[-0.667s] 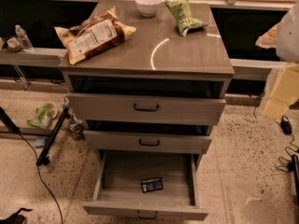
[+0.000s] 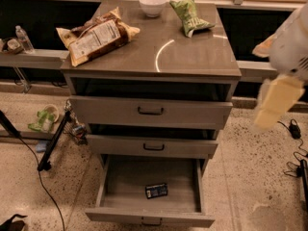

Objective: Pick rxbar blueberry from bottom drawer and place on counter

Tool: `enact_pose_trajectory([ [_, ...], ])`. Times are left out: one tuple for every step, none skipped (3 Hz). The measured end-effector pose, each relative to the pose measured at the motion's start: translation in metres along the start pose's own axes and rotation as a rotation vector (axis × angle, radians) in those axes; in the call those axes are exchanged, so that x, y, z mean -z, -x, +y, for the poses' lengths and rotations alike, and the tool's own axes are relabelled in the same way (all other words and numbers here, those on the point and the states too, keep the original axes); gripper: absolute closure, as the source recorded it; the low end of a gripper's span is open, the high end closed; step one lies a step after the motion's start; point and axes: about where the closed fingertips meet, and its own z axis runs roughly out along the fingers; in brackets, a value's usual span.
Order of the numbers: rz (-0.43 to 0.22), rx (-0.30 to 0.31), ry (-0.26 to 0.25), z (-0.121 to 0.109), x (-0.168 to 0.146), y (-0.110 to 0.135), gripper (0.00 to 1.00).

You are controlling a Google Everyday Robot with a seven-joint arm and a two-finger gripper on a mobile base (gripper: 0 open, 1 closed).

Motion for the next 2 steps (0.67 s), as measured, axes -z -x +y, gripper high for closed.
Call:
enact_pose_trajectory([
  [-0.035,0.025,0.026,0.023,-0.072,0.033,0.00],
  [-0.041,0.115,0.070,0.067,-0.187,0.065,0.00],
])
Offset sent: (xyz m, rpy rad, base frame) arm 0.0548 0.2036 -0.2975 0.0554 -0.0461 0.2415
